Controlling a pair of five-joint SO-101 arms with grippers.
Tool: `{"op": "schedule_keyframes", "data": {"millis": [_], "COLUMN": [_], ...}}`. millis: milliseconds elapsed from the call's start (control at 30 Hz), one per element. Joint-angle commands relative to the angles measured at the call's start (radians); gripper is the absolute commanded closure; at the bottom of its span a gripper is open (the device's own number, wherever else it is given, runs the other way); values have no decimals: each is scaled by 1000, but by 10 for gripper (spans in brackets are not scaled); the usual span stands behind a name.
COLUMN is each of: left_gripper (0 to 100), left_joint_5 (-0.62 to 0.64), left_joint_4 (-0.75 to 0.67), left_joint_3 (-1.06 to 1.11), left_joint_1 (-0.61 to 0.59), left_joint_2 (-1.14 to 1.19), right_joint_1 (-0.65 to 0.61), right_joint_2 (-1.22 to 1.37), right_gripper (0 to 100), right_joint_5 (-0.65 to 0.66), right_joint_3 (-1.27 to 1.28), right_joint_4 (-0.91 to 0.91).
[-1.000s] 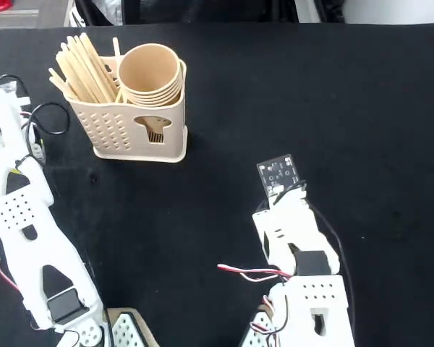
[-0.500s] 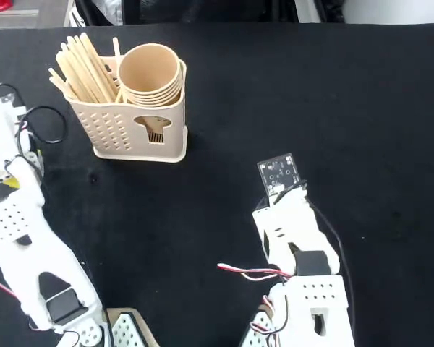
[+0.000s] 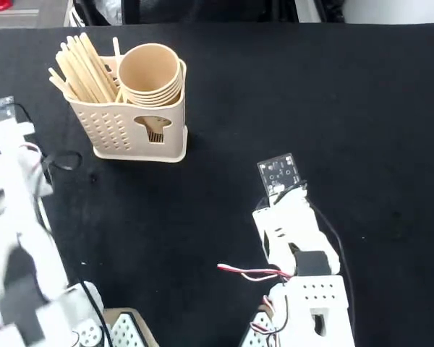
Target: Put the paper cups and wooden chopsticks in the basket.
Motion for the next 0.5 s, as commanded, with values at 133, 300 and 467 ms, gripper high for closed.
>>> {"op": "schedule_keyframes", "data": {"millis": [133, 300, 467], "left_gripper": [971, 971, 972], "left_joint_5": [12, 15, 130], "left_joint_4": [-44, -49, -52], "left_joint_3": [170, 168, 173], "left_joint_1": [42, 114, 173], "left_joint_2": [-554, -776, -1102], "right_joint_1": [5, 5, 5], "right_joint_2": [-13, -13, -13], "right_gripper": [987, 986, 986], "right_joint_5": [8, 8, 8], "right_joint_3": [-15, -13, -12], "right_joint_4": [-18, -15, -15]}}
